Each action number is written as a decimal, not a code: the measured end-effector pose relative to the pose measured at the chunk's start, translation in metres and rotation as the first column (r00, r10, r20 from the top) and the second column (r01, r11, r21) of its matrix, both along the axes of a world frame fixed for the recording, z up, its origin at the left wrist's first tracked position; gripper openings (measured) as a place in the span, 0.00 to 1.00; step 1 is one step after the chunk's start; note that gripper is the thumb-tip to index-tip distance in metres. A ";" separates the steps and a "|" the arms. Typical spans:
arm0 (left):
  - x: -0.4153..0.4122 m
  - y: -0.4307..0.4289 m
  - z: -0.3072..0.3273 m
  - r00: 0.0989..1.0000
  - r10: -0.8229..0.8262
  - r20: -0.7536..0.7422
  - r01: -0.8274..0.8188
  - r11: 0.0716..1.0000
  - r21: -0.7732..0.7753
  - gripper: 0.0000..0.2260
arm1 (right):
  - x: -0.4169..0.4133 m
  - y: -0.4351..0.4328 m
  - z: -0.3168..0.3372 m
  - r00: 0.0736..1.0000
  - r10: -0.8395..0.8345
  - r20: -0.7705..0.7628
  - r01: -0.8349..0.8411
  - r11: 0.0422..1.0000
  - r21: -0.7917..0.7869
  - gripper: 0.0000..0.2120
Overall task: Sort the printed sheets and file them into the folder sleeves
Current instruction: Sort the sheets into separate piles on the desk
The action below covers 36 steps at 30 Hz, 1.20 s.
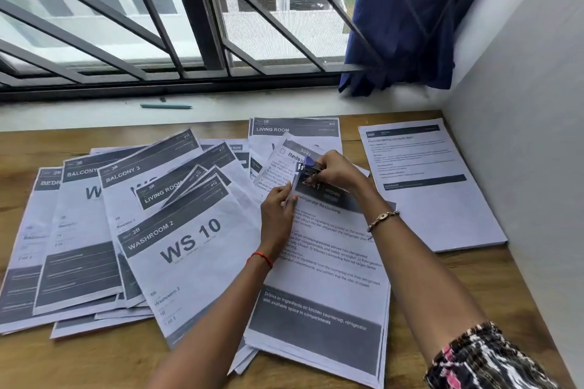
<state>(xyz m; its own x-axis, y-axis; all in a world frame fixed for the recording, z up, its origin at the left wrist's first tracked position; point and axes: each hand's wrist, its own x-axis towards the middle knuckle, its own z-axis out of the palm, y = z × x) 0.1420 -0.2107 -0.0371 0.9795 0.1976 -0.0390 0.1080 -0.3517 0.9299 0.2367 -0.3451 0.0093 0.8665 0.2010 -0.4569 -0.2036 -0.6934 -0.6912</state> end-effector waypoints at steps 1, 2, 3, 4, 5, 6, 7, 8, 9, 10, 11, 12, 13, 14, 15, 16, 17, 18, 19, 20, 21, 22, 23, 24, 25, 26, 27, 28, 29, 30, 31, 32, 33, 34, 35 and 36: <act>0.000 0.001 0.000 1.000 0.001 -0.005 -0.001 1.000 -0.006 0.15 | 0.002 -0.001 0.001 1.000 -0.009 0.010 0.009 1.000 -0.002 0.05; 0.000 0.001 0.000 1.000 0.002 -0.008 -0.002 1.000 -0.010 0.15 | 0.004 -0.001 0.002 1.000 -0.018 0.019 0.018 1.000 0.002 0.04; 0.001 0.002 0.000 1.000 0.004 -0.008 -0.004 1.000 -0.011 0.15 | 0.005 -0.001 0.003 0.999 -0.024 0.029 0.024 1.000 0.005 0.04; 0.001 0.002 0.000 1.000 0.005 -0.005 -0.006 1.000 -0.007 0.15 | 0.005 -0.001 0.005 0.999 -0.023 0.037 0.023 1.000 0.005 0.04; 0.001 0.003 -0.001 1.000 0.004 -0.004 -0.004 1.000 -0.004 0.14 | 0.005 0.000 0.005 0.999 -0.021 0.042 0.021 1.000 0.001 0.04; 0.001 0.003 -0.002 1.000 0.001 -0.004 -0.001 1.000 -0.003 0.14 | 0.005 0.001 0.005 0.999 -0.017 0.046 0.017 1.000 -0.009 0.05; 0.001 0.002 -0.002 1.000 -0.003 -0.008 0.002 1.000 -0.003 0.14 | 0.004 0.003 0.004 0.999 -0.013 0.051 0.014 1.000 -0.023 0.06; 0.001 0.002 -0.002 1.000 -0.006 -0.012 0.006 1.000 -0.004 0.14 | 0.003 0.004 0.003 0.998 -0.010 0.062 0.012 0.999 -0.034 0.08; 0.000 0.001 -0.002 1.000 -0.009 -0.015 0.009 1.000 -0.006 0.14 | 0.003 0.005 0.001 0.997 -0.008 0.076 0.011 0.999 -0.038 0.10; 0.000 0.001 -0.001 1.000 -0.011 -0.015 0.011 1.000 -0.007 0.15 | 0.002 0.006 -0.002 0.996 -0.004 0.092 0.008 0.999 -0.037 0.11; -0.001 0.001 -0.001 1.000 -0.013 -0.014 0.013 1.000 -0.008 0.15 | 0.001 0.006 -0.004 0.994 0.002 0.105 0.002 1.000 -0.031 0.12; -0.001 0.001 -0.001 1.000 -0.015 -0.013 0.015 1.000 -0.008 0.16 | -0.001 0.007 -0.005 0.994 0.013 0.109 -0.010 1.000 -0.027 0.13; -0.002 0.001 -0.001 1.000 -0.018 -0.013 0.018 1.000 -0.008 0.16 | -0.002 0.006 -0.006 0.994 0.026 0.106 -0.023 0.999 -0.027 0.13; -0.001 0.001 -0.002 1.000 -0.022 -0.013 0.022 1.000 -0.007 0.16 | -0.003 0.006 -0.006 0.994 0.041 0.106 -0.038 0.999 -0.030 0.12; -0.001 0.002 -0.003 1.000 -0.025 -0.015 0.025 1.000 -0.006 0.16 | -0.004 0.005 -0.006 0.993 0.055 0.107 -0.052 0.998 -0.031 0.09; -0.001 0.002 -0.003 1.000 -0.026 -0.016 0.026 1.000 -0.004 0.15 | -0.004 0.004 -0.005 0.992 0.071 0.108 -0.068 0.997 -0.033 0.07; -0.001 0.001 -0.003 1.000 -0.025 -0.018 0.025 1.000 -0.003 0.15 | -0.004 0.004 -0.005 0.991 0.086 0.104 -0.083 0.996 -0.034 0.04; -0.001 0.001 -0.004 1.000 -0.023 -0.017 0.023 1.000 0.003 0.15 | -0.004 0.004 -0.004 0.990 0.100 0.103 -0.097 0.995 -0.033 0.03; 0.000 0.001 -0.005 1.000 -0.021 -0.014 0.022 1.000 0.012 0.14 | -0.004 0.004 -0.004 0.989 0.104 0.108 -0.102 0.994 -0.029 0.03; 0.000 0.001 -0.006 1.000 -0.020 -0.010 0.020 1.000 0.023 0.14 | -0.004 0.003 -0.005 0.988 0.102 0.118 -0.100 0.995 -0.021 0.04; 0.000 0.001 -0.006 1.000 -0.020 -0.007 0.020 0.999 0.030 0.13 | -0.004 0.003 -0.005 0.987 0.095 0.126 -0.094 0.995 -0.011 0.04; 0.000 0.001 -0.006 1.000 -0.019 -0.004 0.019 0.999 0.029 0.13 | -0.004 0.003 -0.005 0.988 0.088 0.129 -0.088 0.996 -0.006 0.06; 0.000 0.001 -0.006 1.000 -0.019 -0.001 0.019 1.000 0.024 0.13 | -0.003 0.003 -0.005 0.989 0.080 0.128 -0.079 0.997 -0.009 0.10; 0.000 0.000 -0.006 1.000 -0.017 0.000 0.017 1.000 0.017 0.13 | -0.003 0.003 -0.004 0.990 0.070 0.124 -0.068 0.997 -0.020 0.13; 0.000 0.000 -0.005 1.000 -0.015 -0.002 0.015 1.000 0.011 0.13 | -0.002 0.003 -0.003 0.991 0.059 0.116 -0.056 0.998 -0.033 0.16; 0.000 0.000 -0.005 1.000 -0.013 -0.003 0.013 1.000 0.008 0.13 | -0.002 0.003 -0.003 0.993 0.054 0.107 -0.050 0.998 -0.042 0.17; 0.000 0.000 -0.005 1.000 -0.013 -0.004 0.013 1.000 0.006 0.14 | -0.002 0.003 -0.003 0.993 0.058 0.099 -0.054 0.998 -0.046 0.17; 0.000 0.000 -0.005 1.000 -0.015 -0.004 0.015 1.000 0.005 0.14 | -0.001 0.003 -0.003 0.994 0.069 0.090 -0.065 0.997 -0.049 0.15; -0.001 0.000 -0.005 1.000 -0.017 -0.004 0.017 1.000 0.002 0.14 | -0.001 0.003 -0.003 0.993 0.083 0.082 -0.079 0.995 -0.054 0.12; -0.001 0.000 -0.005 1.000 -0.019 -0.003 0.019 1.000 -0.002 0.14 | 0.000 0.003 -0.004 0.993 0.092 0.074 -0.088 0.994 -0.059 0.08; -0.001 0.000 -0.005 1.000 -0.021 0.001 0.021 1.000 -0.005 0.14 | 0.000 0.003 -0.004 0.992 0.101 0.073 -0.096 0.993 -0.061 0.04; -0.001 0.000 -0.005 1.000 -0.024 0.004 0.024 1.000 -0.007 0.14 | 0.001 0.003 -0.004 0.992 0.106 0.073 -0.102 0.993 -0.061 0.03; -0.001 0.001 -0.006 1.000 -0.026 0.006 0.026 1.000 -0.006 0.14 | 0.001 0.003 -0.005 0.991 0.111 0.072 -0.106 0.992 -0.062 0.04; -0.001 0.001 -0.006 1.000 -0.028 0.007 0.028 1.000 -0.005 0.13 | 0.001 0.004 -0.005 0.991 0.115 0.071 -0.110 0.992 -0.063 0.05; 0.000 0.001 -0.006 0.999 -0.031 0.009 0.031 0.999 -0.004 0.14 | 0.001 0.004 -0.006 0.990 0.120 0.070 -0.115 0.991 -0.064 0.05; 0.000 0.001 -0.006 0.999 -0.033 0.008 0.033 0.999 -0.008 0.14 | 0.001 0.005 -0.007 0.990 0.124 0.067 -0.120 0.991 -0.067 0.06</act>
